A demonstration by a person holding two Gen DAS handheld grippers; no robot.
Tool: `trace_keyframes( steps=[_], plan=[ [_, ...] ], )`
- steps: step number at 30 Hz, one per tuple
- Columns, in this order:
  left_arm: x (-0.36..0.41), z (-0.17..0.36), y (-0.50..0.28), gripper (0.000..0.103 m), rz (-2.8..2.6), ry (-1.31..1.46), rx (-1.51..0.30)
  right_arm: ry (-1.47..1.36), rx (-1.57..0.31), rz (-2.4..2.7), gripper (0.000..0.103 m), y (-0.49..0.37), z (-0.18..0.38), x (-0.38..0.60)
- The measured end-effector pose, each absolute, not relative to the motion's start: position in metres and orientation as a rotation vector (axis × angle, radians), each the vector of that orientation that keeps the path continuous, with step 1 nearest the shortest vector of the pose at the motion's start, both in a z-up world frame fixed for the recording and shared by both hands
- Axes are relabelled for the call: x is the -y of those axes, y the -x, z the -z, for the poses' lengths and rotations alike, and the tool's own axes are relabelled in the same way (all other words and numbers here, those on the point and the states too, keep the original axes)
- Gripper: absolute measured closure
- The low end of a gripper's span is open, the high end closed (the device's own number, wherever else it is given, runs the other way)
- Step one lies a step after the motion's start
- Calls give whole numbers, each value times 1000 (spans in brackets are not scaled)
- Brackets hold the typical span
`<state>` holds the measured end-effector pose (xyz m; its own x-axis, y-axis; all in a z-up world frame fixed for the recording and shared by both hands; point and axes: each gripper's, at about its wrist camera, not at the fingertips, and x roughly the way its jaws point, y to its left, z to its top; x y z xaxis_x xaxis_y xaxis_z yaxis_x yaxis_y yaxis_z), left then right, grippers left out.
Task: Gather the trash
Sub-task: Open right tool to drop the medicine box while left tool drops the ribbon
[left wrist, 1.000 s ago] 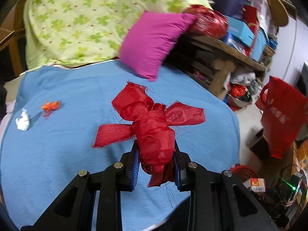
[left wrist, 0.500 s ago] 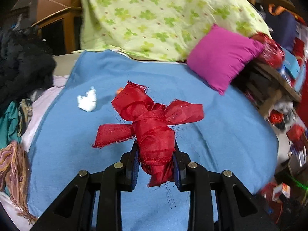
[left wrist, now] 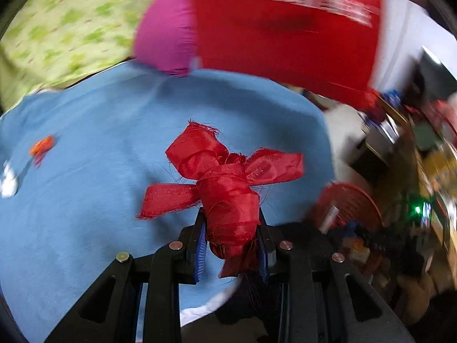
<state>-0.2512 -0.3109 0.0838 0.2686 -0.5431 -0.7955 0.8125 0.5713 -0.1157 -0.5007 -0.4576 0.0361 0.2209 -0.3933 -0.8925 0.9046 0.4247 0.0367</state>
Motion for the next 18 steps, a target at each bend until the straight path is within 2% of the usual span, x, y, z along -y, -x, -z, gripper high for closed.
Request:
trace_keyframes(
  steps=[5, 18],
  plan=[
    [337, -78, 288, 72, 1062, -434, -916, -647, -868, 1080, 7, 530, -49, 464],
    [468, -68, 368, 72, 1354, -703, -863, -665, -830, 1139, 7, 578, -39, 445]
  ],
)
